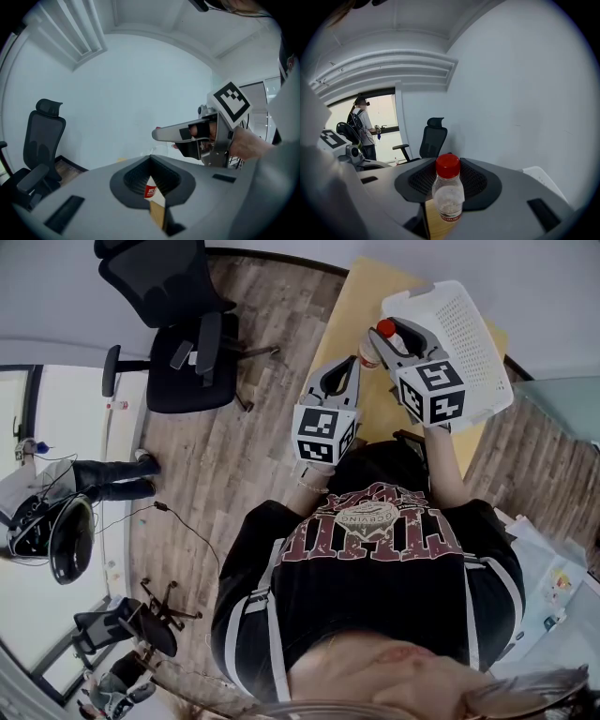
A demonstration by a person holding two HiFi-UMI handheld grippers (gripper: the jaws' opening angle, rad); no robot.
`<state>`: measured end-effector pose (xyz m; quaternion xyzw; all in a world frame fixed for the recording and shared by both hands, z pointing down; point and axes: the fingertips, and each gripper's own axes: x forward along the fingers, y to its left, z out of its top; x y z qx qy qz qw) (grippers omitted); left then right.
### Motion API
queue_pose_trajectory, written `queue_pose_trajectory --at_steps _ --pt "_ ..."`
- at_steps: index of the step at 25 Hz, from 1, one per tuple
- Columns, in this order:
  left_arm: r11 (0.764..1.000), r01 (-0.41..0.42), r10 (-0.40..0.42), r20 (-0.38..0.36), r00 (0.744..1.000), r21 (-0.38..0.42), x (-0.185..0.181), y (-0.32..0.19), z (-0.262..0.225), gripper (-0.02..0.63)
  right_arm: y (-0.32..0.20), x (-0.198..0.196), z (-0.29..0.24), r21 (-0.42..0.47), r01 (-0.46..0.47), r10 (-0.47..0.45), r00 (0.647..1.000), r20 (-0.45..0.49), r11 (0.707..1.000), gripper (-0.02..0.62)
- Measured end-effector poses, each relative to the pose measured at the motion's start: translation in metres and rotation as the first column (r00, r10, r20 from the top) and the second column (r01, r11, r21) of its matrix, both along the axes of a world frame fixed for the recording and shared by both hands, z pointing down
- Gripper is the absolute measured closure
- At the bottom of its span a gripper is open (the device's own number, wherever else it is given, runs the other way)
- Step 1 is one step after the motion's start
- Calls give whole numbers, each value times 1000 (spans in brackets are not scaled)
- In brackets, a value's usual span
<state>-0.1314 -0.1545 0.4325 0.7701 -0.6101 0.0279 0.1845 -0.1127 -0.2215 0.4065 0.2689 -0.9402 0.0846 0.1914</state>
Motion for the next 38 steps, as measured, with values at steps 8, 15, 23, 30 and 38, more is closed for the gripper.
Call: queue_pose_trajectory --at_steps 8,15,23,30,38 --pt "1000 3 -3 -2 1000 -8 -7 -2 5 560 0 -7 18 -29 2 -2 1000 -6 1000 434" --pt "1000 6 -6 -1 1000 -10 -12 -2 6 560 -1 -11 30 -50 -3 2 1000 -1 999 434" --pt "1000 10 -10 0 1000 -14 -12 -2 6 560 -1 -11 48 -73 -4 3 1000 -17 997 434" --pt "1000 17 -17 0 1000 -20 -14 -1 8 560 -1 -10 60 -89 -13 11 1000 -29 996 434" --pt "999 22 -22 -5 1000 -25 -23 -3 13 560 -2 -19 82 -113 -22 18 999 -38 993 434"
